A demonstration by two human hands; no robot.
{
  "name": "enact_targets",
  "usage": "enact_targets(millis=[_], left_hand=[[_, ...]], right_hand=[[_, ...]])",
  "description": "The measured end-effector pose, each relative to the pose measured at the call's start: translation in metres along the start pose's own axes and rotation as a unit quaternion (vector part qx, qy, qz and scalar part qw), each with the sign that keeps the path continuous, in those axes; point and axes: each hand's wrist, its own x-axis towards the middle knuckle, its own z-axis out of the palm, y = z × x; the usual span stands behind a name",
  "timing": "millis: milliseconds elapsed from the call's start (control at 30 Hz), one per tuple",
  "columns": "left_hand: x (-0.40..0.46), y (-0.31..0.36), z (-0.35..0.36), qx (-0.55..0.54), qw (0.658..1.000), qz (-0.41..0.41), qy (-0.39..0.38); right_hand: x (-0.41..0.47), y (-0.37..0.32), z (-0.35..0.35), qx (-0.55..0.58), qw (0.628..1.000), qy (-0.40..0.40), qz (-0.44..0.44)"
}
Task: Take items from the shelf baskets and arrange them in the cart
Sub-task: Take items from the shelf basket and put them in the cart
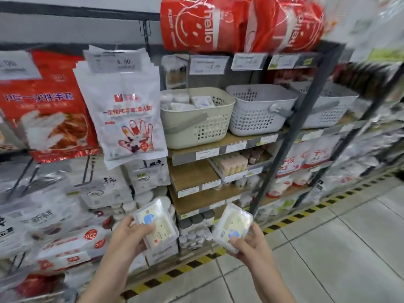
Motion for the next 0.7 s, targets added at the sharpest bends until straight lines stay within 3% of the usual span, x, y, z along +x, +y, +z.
enact_targets(millis=[333,500,700], left_hand=[[0.113,0.078,0.103,0.032,0.989,0.054,-0.137],[0.151,0.103,0.162,-0.005,0.988,0.03,-0.149],[0.189,0.137,0.23,-0.012,0.989,0.069,-0.126]], right_hand=[[0.113,-0.084,-0.015,0.026,0.993,0.06,-0.095],[0.151,-0.122,-0.032,0.067,0.989,0.084,-0.105],[0.214,-0.184,-0.061,0.062,0.987,0.053,-0.141]])
